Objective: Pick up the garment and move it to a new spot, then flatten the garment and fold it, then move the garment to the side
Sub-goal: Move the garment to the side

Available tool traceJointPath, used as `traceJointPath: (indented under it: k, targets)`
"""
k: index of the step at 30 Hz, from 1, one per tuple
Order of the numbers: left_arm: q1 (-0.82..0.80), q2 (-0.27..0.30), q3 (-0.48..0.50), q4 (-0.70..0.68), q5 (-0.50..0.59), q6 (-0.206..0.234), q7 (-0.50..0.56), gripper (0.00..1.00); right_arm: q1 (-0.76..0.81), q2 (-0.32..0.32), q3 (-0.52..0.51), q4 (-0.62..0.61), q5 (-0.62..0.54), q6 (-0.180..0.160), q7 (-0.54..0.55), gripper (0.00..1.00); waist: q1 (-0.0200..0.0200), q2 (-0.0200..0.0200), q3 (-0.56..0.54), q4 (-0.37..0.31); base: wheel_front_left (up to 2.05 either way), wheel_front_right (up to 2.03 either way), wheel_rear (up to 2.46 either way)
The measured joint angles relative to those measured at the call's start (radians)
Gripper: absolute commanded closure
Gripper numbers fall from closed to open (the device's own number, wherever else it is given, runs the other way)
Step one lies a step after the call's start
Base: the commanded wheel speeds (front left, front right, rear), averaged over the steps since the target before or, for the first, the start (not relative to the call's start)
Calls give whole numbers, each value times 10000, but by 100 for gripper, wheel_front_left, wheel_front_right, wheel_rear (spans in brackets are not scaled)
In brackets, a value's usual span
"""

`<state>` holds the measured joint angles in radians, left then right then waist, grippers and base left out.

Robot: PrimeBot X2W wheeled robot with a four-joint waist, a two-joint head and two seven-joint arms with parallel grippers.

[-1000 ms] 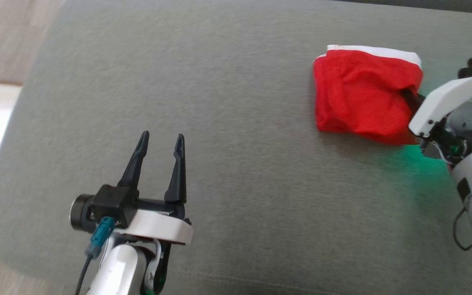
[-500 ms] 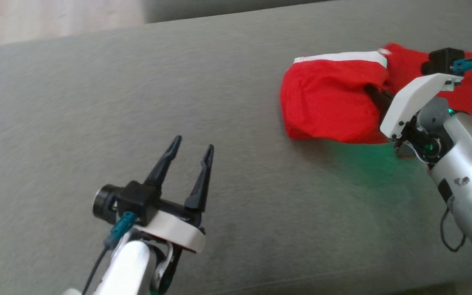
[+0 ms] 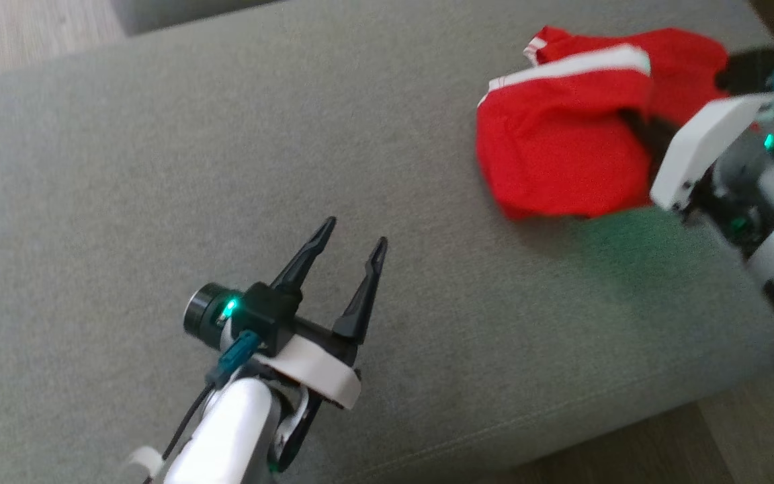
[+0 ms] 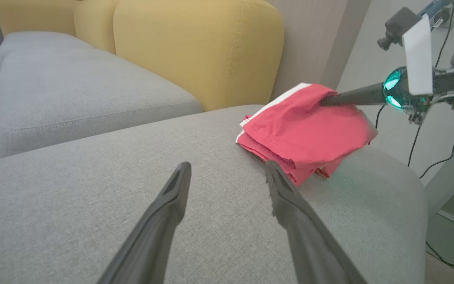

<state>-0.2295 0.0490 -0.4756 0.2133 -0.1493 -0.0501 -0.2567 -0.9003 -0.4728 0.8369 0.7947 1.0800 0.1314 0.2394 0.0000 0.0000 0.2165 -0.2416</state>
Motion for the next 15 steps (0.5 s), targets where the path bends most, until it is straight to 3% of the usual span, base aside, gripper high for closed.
traceJointPath:
  k: [4,9,15]
  targets:
    - [-376,0,-261,186,94,19,0,0,-841,-1066,963,-732,-52,0,-311,100,0,0,511,193,0,0,0]
    - [-881,-2,-301,313,305,61,0,0,-1774,-2504,2061,-568,-247,0,-493,100,1,0,1207,539,0,0,0]
    - [-1076,4,-301,399,422,75,0,0,-2423,-2963,2917,92,-556,0,-740,100,2,0,1777,870,0,0,0]
